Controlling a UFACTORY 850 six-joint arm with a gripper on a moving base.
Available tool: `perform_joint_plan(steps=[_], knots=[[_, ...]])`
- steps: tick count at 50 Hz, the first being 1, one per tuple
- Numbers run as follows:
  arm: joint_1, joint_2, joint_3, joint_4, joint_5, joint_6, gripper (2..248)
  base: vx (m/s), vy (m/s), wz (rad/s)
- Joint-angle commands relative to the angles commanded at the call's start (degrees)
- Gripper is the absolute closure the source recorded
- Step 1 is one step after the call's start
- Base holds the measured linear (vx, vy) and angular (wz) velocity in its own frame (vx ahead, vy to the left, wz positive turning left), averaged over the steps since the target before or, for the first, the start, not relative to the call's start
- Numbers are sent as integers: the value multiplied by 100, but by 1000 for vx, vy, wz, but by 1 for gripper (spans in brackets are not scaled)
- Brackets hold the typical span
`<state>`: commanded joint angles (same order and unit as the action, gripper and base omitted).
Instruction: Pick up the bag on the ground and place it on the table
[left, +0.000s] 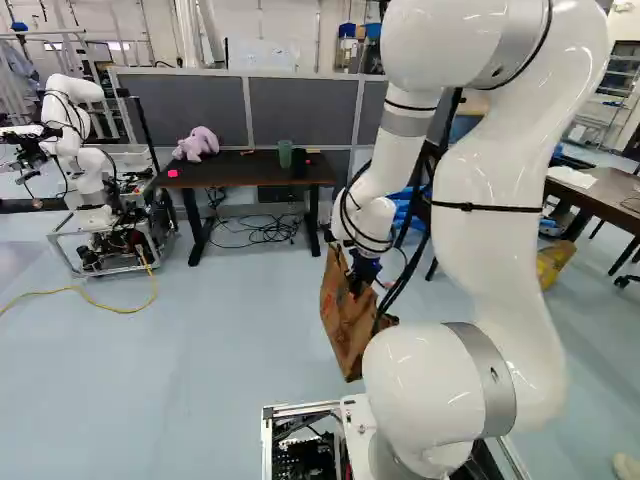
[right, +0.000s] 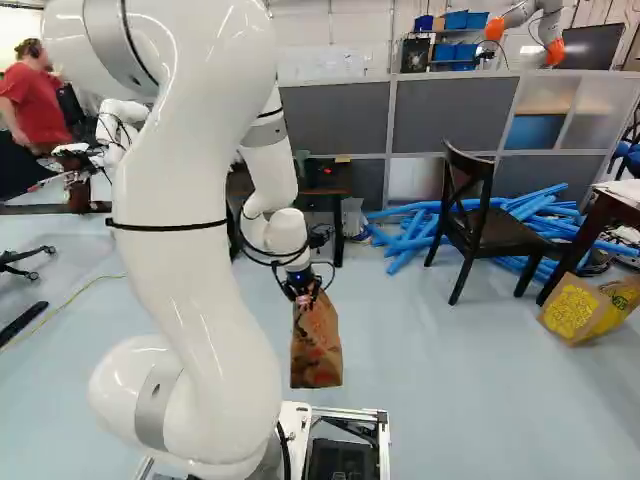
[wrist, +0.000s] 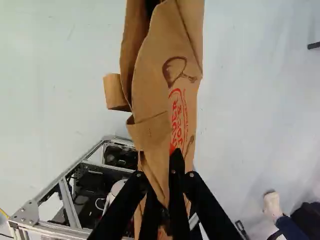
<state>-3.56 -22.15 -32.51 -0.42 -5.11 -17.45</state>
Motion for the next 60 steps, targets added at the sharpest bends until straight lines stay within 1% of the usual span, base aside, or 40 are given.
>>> perform_joint_plan(steps=[19,34,60], knots=[[7,542,189,-244,-332,0,229,0,0,0],[15,965,304,-421,-697,0,229,0,0,0],[36,1654,396,-455,-1496,0,229,0,0,0]])
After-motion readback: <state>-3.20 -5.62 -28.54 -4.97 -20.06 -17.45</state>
